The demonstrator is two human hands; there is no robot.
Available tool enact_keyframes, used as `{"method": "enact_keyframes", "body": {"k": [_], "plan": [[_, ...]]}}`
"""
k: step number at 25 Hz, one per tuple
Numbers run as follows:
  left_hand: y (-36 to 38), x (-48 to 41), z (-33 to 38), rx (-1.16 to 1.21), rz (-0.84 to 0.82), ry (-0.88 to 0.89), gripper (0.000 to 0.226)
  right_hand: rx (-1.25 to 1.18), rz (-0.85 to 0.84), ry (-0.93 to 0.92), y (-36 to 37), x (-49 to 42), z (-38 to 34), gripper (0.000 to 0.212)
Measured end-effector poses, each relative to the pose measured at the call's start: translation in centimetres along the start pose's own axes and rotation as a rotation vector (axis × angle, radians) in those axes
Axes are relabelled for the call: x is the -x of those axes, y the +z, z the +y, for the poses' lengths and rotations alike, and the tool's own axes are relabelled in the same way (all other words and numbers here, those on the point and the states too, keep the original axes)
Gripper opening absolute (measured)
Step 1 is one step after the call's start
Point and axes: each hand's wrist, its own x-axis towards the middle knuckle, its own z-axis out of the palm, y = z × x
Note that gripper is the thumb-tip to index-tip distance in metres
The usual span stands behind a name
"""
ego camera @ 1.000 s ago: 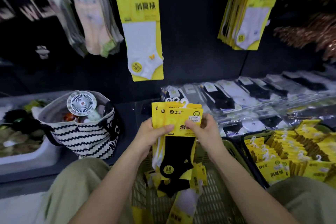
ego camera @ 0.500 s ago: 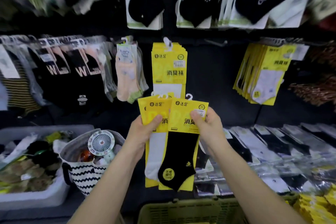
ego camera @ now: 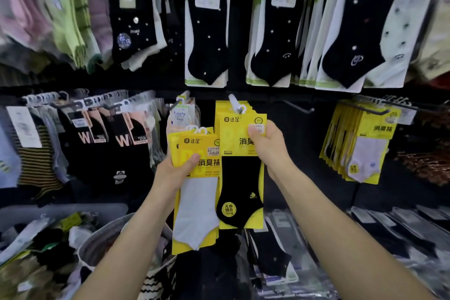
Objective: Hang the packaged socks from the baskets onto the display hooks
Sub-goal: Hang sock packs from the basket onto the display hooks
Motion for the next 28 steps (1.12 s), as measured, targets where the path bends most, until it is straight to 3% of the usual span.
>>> {"method": "enact_keyframes", "body": {"k": [5, 7, 9, 11, 13, 14, 16, 18, 20, 22, 23, 26, 28], "plan": [[-0.6, -0.4, 0.5, -0.034, 0.035, 0.011, 0.008, 0.069, -0.018, 0.003, 0.7, -0.9, 0.7, 0.011], [-1.5, 0.1, 0.8, -0.03, 0.068, 0.027, 0.006, 0.123, -0.021, 0.013, 0.8, -1.0, 1.1, 0.004], [-2.4, 0.6, 1.4, -0.033, 0.098, 0.051, 0.008, 0.141, 0.003, 0.043, 0.7, -0.9, 1.3, 0.011], [-2.8, 1.3, 2.2, -0.041, 0.089, 0.085, 0.018, 0.142, 0.121, 0.045, 0.7, -0.4, 1.4, 0.022], [-2.6, 1.9, 2.9, -0.038, 0.069, 0.11, 0.028, 0.181, 0.325, -0.093, 0.8, 0.9, 1.2, 0.028], [-2.3, 2.2, 3.1, -0.03, 0.06, 0.116, 0.029, 0.176, 0.345, -0.18, 1.1, 1.8, 1.2, 0.023], [-1.3, 2.5, 3.2, -0.008, 0.018, 0.117, 0.029, 0.104, 0.136, -0.209, 2.3, 3.8, 0.8, 0.014], [0.1, 2.9, 2.9, 0.006, -0.044, 0.112, 0.029, 0.036, -0.067, -0.122, 3.3, 5.1, 0.5, 0.023], [1.4, 3.1, 2.5, 0.024, -0.095, 0.111, 0.04, 0.005, -0.08, -0.076, 3.1, 5.4, 0.3, 0.027], [2.1, 3.3, 2.2, 0.05, -0.141, 0.11, 0.052, -0.051, -0.086, -0.054, 2.0, 5.3, 0.4, 0.014], [2.3, 3.3, 2.0, 0.062, -0.165, 0.109, 0.05, -0.08, -0.1, -0.045, 1.3, 5.2, 0.5, 0.005], [2.3, 3.3, 1.5, 0.067, -0.19, 0.111, 0.031, -0.073, -0.101, -0.024, -0.3, 4.7, 0.7, 0.012], [2.1, 3.0, 1.5, 0.046, -0.151, 0.137, 0.045, -0.105, -0.02, 0.046, -0.9, 3.7, 0.5, 0.015]]}}
